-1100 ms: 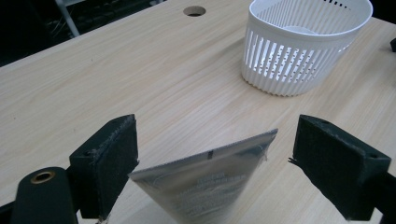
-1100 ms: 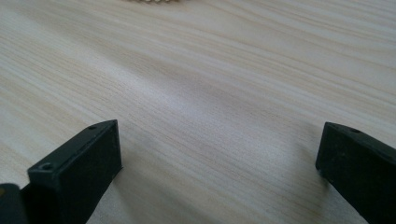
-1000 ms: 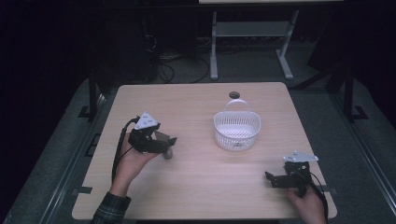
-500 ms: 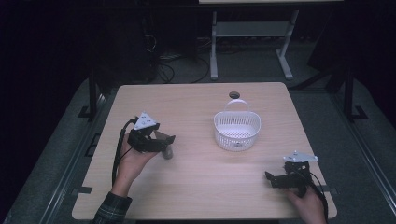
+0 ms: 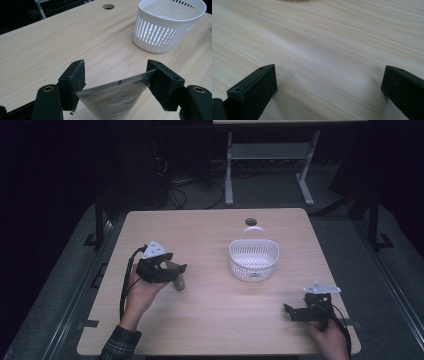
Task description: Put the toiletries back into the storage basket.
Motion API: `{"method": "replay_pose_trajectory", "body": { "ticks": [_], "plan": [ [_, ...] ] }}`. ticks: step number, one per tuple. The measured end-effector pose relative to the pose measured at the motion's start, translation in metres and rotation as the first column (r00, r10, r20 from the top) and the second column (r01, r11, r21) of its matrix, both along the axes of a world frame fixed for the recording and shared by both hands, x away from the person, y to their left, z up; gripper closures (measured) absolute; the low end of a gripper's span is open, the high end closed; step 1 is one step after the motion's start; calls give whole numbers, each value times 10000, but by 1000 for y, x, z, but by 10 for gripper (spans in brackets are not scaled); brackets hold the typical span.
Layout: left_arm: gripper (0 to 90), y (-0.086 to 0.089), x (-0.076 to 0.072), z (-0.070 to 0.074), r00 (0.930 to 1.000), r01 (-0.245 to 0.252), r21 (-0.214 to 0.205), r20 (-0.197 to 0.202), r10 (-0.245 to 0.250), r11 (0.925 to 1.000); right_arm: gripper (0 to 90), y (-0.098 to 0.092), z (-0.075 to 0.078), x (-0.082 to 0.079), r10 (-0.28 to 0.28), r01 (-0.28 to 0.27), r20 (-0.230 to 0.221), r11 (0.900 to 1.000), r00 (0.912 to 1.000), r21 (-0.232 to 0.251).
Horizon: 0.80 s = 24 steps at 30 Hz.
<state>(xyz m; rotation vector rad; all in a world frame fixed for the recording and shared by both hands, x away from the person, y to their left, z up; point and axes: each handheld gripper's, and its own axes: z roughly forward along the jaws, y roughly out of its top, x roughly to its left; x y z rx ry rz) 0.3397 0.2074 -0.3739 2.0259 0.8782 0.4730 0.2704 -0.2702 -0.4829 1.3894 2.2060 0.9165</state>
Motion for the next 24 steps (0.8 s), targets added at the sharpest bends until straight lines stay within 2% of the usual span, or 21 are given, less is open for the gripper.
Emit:
{"method": "replay_pose_trajectory", "body": {
  "ticks": [17, 24],
  "plan": [
    [323, 3, 1, 1, 9994, 321, -55, -156, -322, 9995, 0, 0, 0, 0, 0, 0, 0, 10000, 10000, -1],
    [323, 3, 0, 4, 9989, 464, -19, -100, -464, 9989, 0, 0, 0, 0, -1, 1, 0, 10000, 10000, 1]
  ]
}}
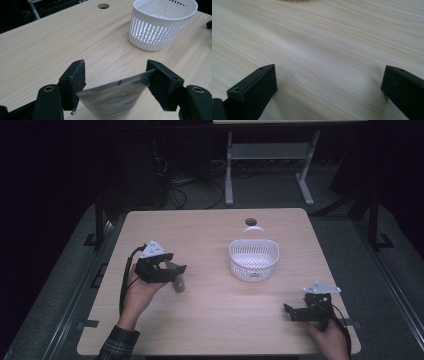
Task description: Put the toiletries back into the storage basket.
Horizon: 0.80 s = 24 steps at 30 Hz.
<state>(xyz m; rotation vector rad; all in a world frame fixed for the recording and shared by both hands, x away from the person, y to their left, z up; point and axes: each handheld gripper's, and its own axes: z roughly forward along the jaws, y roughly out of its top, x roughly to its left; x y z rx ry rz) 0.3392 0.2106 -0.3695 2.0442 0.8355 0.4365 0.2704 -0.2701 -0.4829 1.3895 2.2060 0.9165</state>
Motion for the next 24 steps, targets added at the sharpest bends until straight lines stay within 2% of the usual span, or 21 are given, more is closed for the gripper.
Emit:
{"method": "replay_pose_trajectory", "body": {
  "ticks": [16, 24],
  "plan": [
    [324, -5, 0, 12, 9983, 587, -184, 74, -586, 9981, 0, 0, 0, 0, 6, -6, 0, 10000, 10000, 2],
    [324, -9, 1, 17, 9950, 992, -197, 143, -989, 9949, 0, 0, 0, 0, 16, -16, 15, 10000, 10000, -6]
  ]
}}
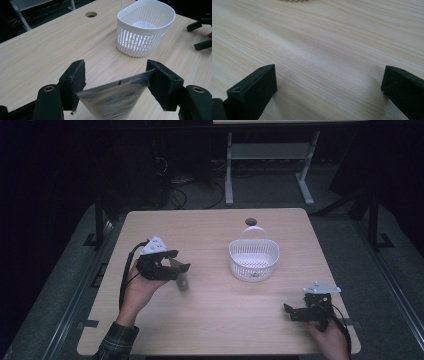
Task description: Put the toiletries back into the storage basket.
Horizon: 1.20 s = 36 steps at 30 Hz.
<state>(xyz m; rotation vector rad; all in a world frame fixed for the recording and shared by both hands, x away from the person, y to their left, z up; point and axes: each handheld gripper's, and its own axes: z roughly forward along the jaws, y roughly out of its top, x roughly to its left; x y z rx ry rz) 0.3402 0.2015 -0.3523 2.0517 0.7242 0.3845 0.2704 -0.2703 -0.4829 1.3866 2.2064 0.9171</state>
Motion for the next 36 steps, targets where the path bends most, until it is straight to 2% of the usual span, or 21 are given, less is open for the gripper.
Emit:
{"method": "replay_pose_trajectory", "body": {
  "ticks": [13, 15, 36],
  "plan": [
    [325, -9, 6, 13, 9980, 629, -192, 129, -626, 9978, 0, 0, 0, 0, -20, 20, -9, 10000, 10000, 2],
    [324, -10, 8, 16, 9973, 729, -316, 109, -726, 9968, 0, 0, 0, 0, -16, 16, -10, 10000, 10000, 0],
    [325, -33, 26, 42, 9875, 1550, -554, 389, -1530, 9864, 0, 0, 0, 0, -24, 24, -19, 10000, 10000, 9]
  ]
}}
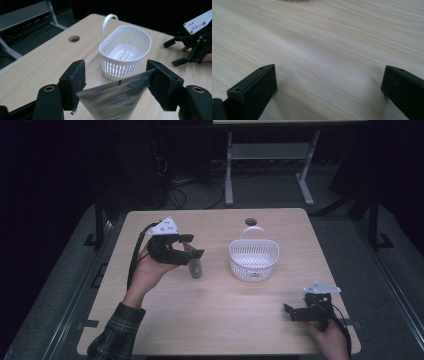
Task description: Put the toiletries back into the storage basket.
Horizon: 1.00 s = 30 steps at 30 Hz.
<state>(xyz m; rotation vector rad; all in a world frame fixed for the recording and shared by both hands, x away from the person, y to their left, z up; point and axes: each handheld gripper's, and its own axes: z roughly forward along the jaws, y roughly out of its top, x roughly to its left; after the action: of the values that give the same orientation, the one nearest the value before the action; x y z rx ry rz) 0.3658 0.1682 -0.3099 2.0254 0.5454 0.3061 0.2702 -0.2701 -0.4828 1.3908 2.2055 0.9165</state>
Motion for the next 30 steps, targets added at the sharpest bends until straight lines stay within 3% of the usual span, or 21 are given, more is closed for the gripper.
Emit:
{"method": "replay_pose_trajectory", "body": {
  "ticks": [30],
  "plan": [
    [325, -54, 28, 36, 9975, 653, -195, 290, -647, 9977, 0, 0, 0, 0, 11, -11, 6, 10000, 10000, -2]
  ]
}}
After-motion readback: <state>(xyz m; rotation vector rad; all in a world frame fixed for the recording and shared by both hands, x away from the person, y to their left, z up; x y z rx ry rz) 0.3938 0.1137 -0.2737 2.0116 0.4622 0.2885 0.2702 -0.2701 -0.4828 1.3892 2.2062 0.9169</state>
